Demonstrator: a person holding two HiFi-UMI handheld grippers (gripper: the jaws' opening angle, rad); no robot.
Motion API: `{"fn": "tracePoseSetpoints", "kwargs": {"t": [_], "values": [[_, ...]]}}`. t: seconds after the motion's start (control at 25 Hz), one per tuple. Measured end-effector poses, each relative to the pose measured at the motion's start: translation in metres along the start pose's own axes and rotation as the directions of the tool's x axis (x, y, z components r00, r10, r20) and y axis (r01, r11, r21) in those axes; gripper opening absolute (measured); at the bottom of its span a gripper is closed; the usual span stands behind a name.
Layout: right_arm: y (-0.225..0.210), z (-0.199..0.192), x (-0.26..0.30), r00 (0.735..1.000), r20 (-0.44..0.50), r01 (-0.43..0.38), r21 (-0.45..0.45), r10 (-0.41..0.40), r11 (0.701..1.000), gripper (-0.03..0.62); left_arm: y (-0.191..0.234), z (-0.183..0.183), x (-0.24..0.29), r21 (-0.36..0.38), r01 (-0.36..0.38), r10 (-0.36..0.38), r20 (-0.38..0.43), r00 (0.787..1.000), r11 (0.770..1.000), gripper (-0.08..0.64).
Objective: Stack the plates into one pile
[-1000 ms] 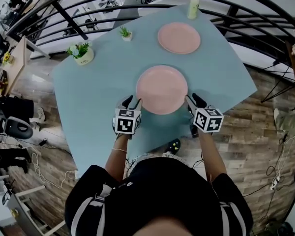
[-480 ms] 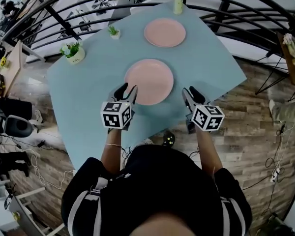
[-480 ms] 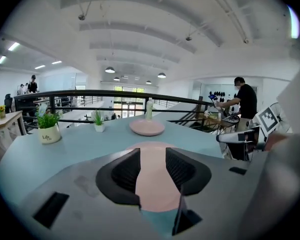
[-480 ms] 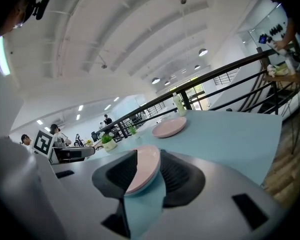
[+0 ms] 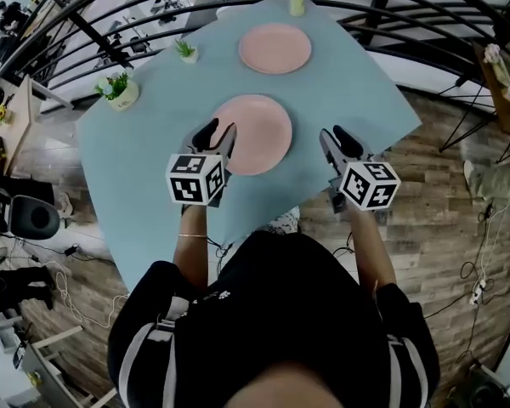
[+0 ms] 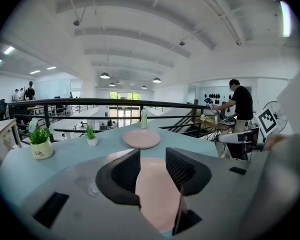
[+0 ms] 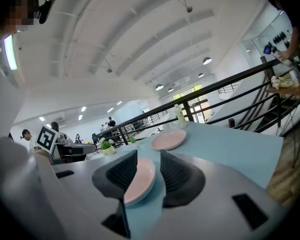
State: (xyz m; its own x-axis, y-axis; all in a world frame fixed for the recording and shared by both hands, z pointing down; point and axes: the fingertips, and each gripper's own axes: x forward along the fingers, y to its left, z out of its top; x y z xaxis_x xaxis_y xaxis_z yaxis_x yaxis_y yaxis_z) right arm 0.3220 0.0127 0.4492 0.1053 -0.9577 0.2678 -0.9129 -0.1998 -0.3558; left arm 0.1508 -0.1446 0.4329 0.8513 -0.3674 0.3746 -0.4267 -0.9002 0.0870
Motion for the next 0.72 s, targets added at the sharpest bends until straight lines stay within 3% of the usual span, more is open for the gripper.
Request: {"fn": "tracePoseSetpoints", "kwargs": {"t": [0.44, 0.72], "values": [[-0.011, 0.011, 0.052, 0.994, -0.090, -0.064, -0.034, 0.061, 0.997, 0.147, 0.048, 0.007, 0.025, -0.002, -0.105, 0.105, -0.038, 0.994, 0.994, 0.161], [-0.019, 0.037, 0.079, 0.995, -0.080, -0.063, -0.042, 0.060, 0.997, 0.149, 0.066, 0.033, 0.052, 0.026, -0.090, 0.091, -0.032, 0.995, 0.996, 0.161]]}}
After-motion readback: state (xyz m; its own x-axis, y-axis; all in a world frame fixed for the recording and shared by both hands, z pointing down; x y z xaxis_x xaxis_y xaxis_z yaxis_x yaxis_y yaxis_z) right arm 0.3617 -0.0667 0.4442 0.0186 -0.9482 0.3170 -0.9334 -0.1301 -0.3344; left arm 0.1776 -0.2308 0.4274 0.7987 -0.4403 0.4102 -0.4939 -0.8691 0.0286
